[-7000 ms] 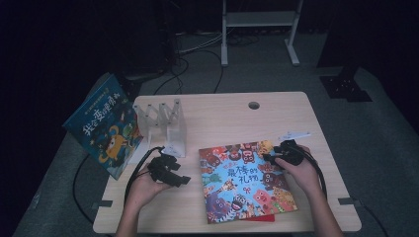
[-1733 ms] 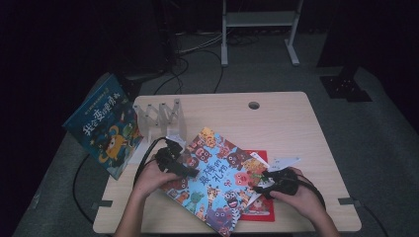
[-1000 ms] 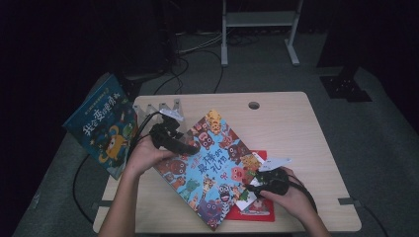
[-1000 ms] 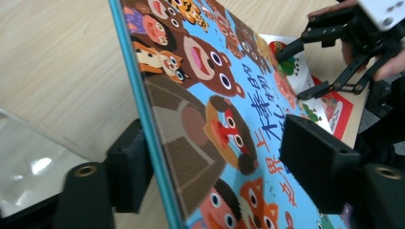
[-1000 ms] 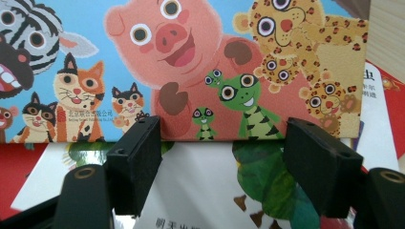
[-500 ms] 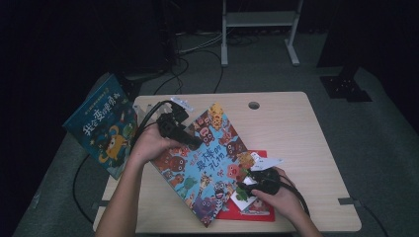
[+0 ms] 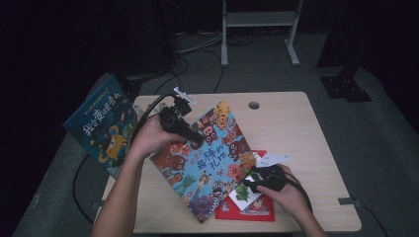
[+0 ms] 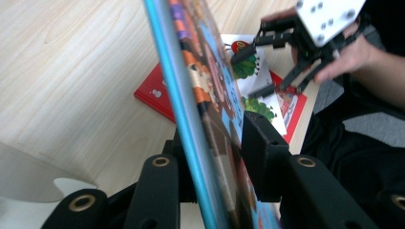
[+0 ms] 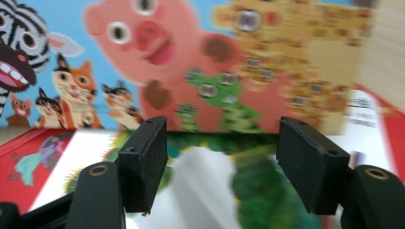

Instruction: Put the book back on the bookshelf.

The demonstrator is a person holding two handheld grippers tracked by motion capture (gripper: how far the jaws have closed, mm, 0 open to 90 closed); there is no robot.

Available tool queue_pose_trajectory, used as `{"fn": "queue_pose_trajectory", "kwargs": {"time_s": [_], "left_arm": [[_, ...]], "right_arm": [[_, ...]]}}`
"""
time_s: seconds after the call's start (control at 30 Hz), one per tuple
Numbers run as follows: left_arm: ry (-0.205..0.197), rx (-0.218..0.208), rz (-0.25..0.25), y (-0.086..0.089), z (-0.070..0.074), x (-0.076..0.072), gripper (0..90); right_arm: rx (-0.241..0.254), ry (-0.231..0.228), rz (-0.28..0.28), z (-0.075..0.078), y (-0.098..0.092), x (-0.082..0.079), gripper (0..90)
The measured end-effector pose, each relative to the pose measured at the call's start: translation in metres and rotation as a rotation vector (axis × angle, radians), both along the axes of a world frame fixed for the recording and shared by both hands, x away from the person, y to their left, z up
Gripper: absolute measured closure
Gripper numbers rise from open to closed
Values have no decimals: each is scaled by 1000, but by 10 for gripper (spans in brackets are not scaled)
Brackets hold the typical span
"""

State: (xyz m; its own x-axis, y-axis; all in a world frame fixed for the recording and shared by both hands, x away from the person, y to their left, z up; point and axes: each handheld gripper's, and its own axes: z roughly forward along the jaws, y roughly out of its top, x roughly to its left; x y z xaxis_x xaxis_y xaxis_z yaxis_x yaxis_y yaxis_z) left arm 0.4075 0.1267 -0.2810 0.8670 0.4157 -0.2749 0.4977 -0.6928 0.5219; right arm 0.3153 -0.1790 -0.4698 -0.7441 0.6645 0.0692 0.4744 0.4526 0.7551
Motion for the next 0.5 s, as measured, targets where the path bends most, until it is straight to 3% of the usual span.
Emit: {"fn": "queue_pose_trajectory", "kwargs": {"time_s": [0.17,0.33,0.43,0.5], "left_arm": [[-5,-1,-24,-3,13,-4,745],[-4,-12,-56,-8,23,-9,794],[-24,7,-41,-10,27,-13,803],[-53,42,-31,-12,33,-18,803]], "right_arm": [[33,-5,-76,4,-27,8,342],[54,-45,-184,10,-65,21,342],[36,-66,-230,10,-78,25,342],[42,-72,-280,9,-93,32,342]]}}
